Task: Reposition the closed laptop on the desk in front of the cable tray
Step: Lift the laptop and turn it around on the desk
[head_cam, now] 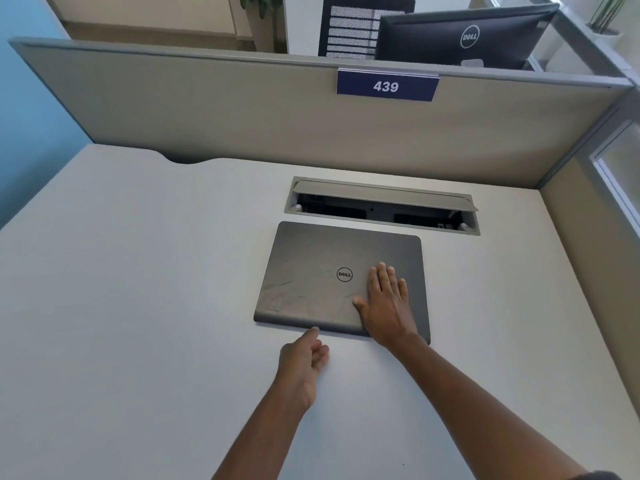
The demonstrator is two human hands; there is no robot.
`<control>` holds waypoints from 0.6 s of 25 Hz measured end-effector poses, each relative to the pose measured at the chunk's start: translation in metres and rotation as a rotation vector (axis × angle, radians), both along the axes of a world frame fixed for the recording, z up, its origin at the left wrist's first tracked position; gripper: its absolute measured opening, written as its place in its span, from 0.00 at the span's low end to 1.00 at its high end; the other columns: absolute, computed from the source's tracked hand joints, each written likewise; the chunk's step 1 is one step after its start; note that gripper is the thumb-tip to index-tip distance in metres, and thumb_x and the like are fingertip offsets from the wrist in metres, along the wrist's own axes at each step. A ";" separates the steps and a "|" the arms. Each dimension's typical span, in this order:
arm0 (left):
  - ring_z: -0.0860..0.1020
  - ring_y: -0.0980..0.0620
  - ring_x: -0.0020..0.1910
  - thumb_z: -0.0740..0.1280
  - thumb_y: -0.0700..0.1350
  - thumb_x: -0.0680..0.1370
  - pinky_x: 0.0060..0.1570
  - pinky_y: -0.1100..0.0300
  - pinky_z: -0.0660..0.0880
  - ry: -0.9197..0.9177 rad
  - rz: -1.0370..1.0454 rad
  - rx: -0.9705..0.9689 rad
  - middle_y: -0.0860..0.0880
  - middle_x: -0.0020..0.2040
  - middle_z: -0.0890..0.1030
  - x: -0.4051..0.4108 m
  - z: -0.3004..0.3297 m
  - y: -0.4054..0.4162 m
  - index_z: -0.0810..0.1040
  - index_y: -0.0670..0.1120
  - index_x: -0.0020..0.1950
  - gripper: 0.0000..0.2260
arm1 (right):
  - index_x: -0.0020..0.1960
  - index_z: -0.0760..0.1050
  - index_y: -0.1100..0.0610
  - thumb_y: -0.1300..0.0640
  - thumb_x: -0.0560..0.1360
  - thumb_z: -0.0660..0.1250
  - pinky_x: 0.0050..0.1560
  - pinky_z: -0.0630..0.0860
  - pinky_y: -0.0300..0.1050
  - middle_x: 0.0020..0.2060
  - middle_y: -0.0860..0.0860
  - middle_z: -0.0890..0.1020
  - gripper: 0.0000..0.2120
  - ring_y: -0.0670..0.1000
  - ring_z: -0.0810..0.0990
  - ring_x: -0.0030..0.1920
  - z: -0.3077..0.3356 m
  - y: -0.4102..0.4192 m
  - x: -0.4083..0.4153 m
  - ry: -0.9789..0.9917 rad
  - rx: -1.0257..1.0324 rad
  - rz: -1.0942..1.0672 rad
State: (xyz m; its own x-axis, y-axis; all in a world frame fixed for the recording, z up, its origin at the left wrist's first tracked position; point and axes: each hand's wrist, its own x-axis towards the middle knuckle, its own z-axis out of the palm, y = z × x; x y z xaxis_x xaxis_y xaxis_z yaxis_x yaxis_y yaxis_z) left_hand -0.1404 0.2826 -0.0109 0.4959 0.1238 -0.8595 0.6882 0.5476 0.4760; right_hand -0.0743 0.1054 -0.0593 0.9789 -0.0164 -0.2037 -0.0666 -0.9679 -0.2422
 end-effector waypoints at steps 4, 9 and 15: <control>0.77 0.46 0.41 0.66 0.40 0.80 0.55 0.51 0.78 -0.014 0.052 -0.142 0.39 0.43 0.76 0.006 0.006 -0.021 0.74 0.36 0.49 0.07 | 0.81 0.51 0.60 0.42 0.81 0.57 0.81 0.48 0.58 0.82 0.58 0.51 0.36 0.59 0.48 0.82 0.011 -0.008 0.030 -0.020 0.008 0.067; 0.78 0.45 0.47 0.68 0.40 0.79 0.60 0.51 0.76 -0.003 0.117 -0.202 0.38 0.48 0.77 0.015 0.002 -0.030 0.74 0.35 0.50 0.08 | 0.78 0.59 0.62 0.45 0.80 0.62 0.78 0.55 0.56 0.79 0.59 0.60 0.33 0.59 0.57 0.79 0.022 -0.023 0.068 -0.048 0.012 0.126; 0.78 0.41 0.54 0.67 0.40 0.79 0.62 0.50 0.76 0.000 0.147 -0.190 0.37 0.50 0.77 0.018 -0.006 -0.037 0.75 0.36 0.52 0.07 | 0.74 0.64 0.61 0.46 0.78 0.66 0.74 0.63 0.55 0.75 0.59 0.67 0.31 0.60 0.66 0.74 0.034 -0.038 0.113 0.001 -0.004 0.210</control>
State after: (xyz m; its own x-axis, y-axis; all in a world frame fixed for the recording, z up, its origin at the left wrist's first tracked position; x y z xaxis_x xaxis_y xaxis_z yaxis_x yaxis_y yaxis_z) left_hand -0.1224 0.2455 -0.0170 0.4848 0.0307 -0.8741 0.5943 0.7216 0.3550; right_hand 0.0391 0.0675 -0.0255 0.9607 0.1869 -0.2052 0.1361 -0.9615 -0.2386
